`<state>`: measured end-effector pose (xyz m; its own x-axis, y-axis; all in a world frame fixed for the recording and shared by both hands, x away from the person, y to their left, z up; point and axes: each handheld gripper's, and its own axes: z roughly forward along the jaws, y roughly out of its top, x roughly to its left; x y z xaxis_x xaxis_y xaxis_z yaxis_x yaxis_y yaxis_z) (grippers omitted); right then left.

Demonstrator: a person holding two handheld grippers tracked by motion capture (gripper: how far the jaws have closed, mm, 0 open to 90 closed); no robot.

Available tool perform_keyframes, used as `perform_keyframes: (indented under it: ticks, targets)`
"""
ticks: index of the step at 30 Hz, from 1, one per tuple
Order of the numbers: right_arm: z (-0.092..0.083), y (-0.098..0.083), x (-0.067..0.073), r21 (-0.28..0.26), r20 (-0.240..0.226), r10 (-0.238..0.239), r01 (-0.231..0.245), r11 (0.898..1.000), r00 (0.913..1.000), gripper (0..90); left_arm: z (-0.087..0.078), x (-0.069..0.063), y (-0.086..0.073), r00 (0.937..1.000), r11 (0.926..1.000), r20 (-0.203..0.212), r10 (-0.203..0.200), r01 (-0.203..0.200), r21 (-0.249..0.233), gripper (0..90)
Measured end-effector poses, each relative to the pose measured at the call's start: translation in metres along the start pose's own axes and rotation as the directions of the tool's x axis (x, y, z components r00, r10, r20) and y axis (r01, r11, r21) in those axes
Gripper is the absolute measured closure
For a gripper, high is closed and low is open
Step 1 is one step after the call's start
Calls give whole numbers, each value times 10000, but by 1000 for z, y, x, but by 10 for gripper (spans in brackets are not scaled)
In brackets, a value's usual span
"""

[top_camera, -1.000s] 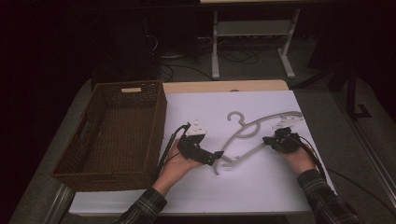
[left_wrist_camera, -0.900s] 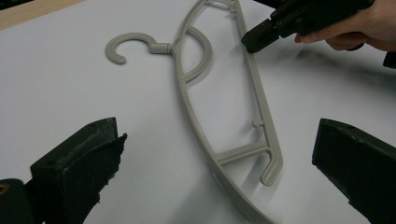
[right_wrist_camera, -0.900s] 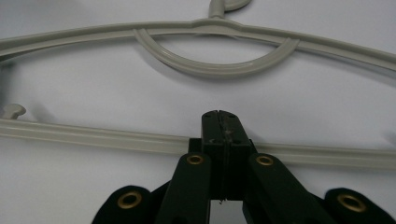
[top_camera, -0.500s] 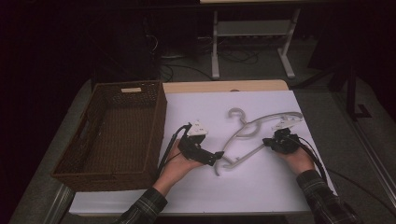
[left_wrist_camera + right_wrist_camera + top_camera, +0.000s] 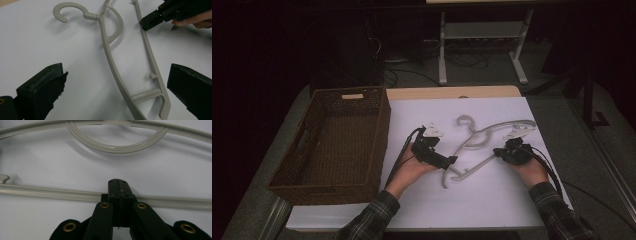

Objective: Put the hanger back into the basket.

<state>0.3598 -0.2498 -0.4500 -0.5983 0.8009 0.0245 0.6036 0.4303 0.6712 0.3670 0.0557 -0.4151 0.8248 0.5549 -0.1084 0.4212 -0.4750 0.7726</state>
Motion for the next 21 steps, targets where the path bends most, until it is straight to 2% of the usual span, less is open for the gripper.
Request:
perform_keyframes:
  ticks: [2,5,8,15,21]
  targets:
    - [0,0,0,4,2,1,-1,10000,10000,897,3,1,2,10000,10000,17,-9,9,74,9]
    - [0,0,1,29,74,-69,69,10000,9999,898,16,4,7,10000,9995,61,-41,39,329,13]
    - [0,0,1,36,94,-106,106,9999,9999,898,25,5,10,9998,9992,156,-82,75,400,78]
    - [0,0,1,50,69,-71,70,10000,10000,899,45,12,12,9995,9973,183,-270,257,683,138]
    - [0,0,1,69,80,-76,76,9999,9999,899,55,15,12,9992,9954,313,-234,204,936,198]
